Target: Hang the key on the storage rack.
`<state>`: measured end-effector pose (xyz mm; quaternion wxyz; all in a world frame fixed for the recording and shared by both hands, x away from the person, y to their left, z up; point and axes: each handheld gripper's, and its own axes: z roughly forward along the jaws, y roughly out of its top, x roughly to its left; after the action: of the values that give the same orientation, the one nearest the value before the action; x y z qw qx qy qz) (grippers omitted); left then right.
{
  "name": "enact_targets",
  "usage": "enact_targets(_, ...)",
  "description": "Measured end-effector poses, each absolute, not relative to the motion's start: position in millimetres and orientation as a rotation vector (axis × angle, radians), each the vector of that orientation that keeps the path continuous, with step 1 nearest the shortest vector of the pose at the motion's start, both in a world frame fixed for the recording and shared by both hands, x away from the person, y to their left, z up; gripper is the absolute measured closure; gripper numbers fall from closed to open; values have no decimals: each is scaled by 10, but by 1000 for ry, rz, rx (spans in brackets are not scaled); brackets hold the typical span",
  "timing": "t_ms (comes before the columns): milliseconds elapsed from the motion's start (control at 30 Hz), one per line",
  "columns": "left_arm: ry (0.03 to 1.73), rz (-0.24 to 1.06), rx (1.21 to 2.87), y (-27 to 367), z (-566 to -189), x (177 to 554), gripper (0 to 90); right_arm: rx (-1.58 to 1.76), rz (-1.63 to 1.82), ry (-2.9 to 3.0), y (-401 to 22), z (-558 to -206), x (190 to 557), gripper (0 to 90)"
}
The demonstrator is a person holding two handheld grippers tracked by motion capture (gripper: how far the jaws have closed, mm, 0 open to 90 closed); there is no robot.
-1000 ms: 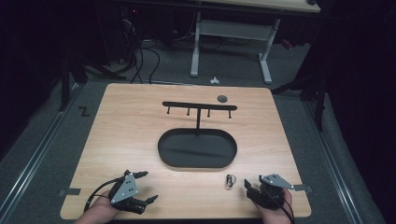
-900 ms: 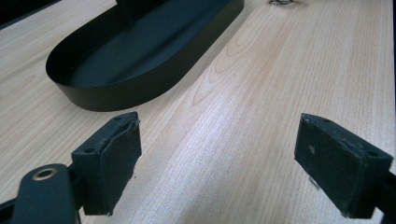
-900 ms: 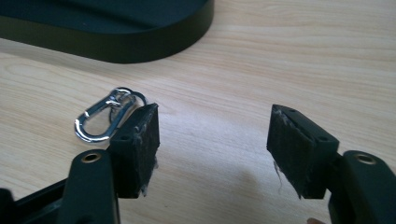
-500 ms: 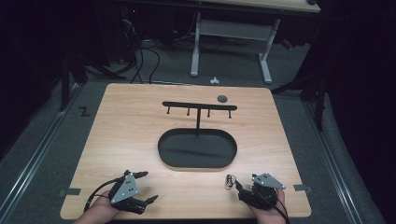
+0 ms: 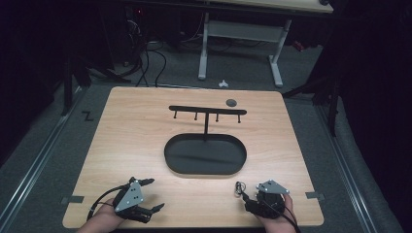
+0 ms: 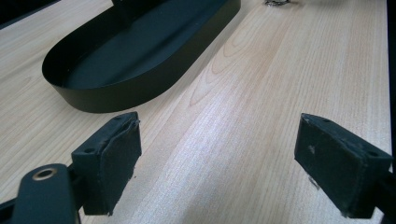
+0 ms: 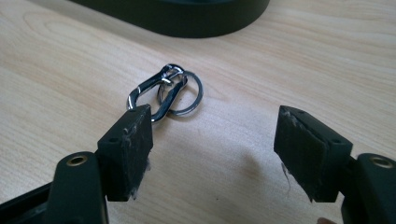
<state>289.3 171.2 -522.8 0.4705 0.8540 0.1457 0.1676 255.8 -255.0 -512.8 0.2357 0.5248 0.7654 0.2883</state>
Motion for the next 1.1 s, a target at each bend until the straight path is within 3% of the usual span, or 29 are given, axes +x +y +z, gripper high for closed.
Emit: enact_targets(1100,342,426,2090,1712,-5230,2873,151,1474,355,2403,-2489,-4953,2801,254)
